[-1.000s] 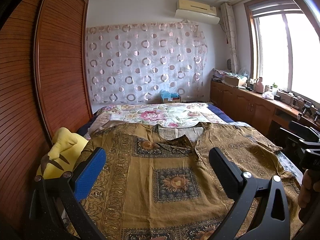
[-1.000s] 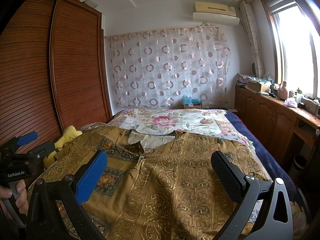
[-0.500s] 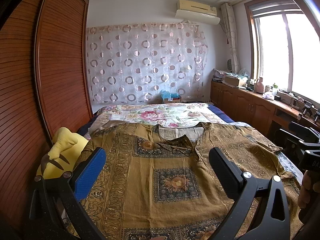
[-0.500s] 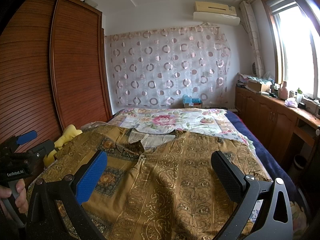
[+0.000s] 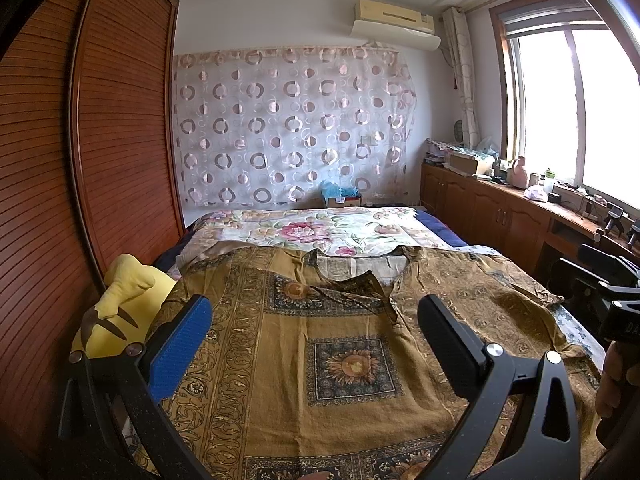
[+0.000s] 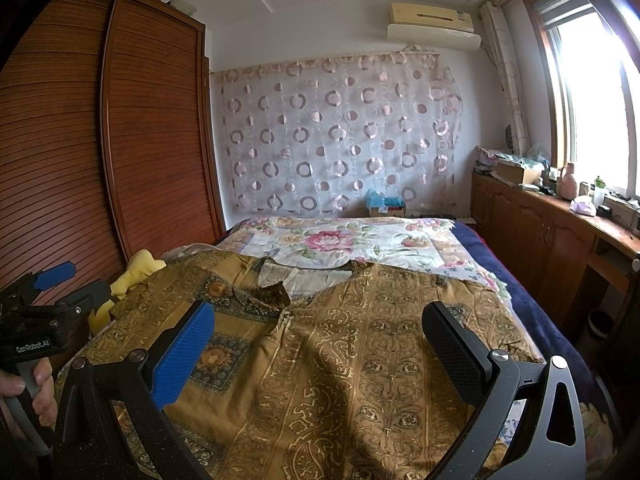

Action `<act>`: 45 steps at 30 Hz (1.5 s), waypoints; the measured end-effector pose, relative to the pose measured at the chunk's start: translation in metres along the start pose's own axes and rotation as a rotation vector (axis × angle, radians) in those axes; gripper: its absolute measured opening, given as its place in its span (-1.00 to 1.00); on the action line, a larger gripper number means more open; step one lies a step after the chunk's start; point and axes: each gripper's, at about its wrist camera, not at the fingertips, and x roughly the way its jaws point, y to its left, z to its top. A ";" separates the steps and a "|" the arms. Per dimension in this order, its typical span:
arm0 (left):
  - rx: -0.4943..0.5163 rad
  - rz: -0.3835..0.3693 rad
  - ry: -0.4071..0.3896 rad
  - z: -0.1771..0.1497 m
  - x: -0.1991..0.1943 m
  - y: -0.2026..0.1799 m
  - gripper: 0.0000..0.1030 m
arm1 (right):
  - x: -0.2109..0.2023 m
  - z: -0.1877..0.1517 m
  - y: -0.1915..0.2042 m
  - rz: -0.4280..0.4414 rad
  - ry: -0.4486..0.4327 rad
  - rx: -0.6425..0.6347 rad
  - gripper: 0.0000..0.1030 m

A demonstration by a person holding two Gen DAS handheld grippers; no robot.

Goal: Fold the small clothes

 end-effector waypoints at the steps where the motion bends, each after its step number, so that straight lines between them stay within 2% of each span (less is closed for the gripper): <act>1: 0.000 0.000 -0.001 0.000 0.000 0.000 1.00 | 0.000 0.000 0.001 0.000 0.000 0.000 1.00; 12: 0.003 -0.005 0.003 0.005 -0.002 0.002 1.00 | 0.003 -0.001 0.005 0.007 -0.001 -0.003 1.00; 20: -0.002 0.024 0.049 0.005 -0.003 0.002 1.00 | 0.008 -0.004 0.004 0.033 0.023 -0.016 1.00; 26: -0.010 0.046 0.084 -0.007 0.011 0.023 1.00 | 0.013 -0.005 0.006 0.075 0.050 -0.047 1.00; 35: -0.031 0.033 0.142 -0.026 0.033 0.050 1.00 | 0.023 -0.004 0.005 0.112 0.089 -0.072 1.00; 45: -0.004 0.023 0.222 -0.034 0.055 0.081 1.00 | 0.056 -0.002 0.001 0.146 0.175 -0.109 1.00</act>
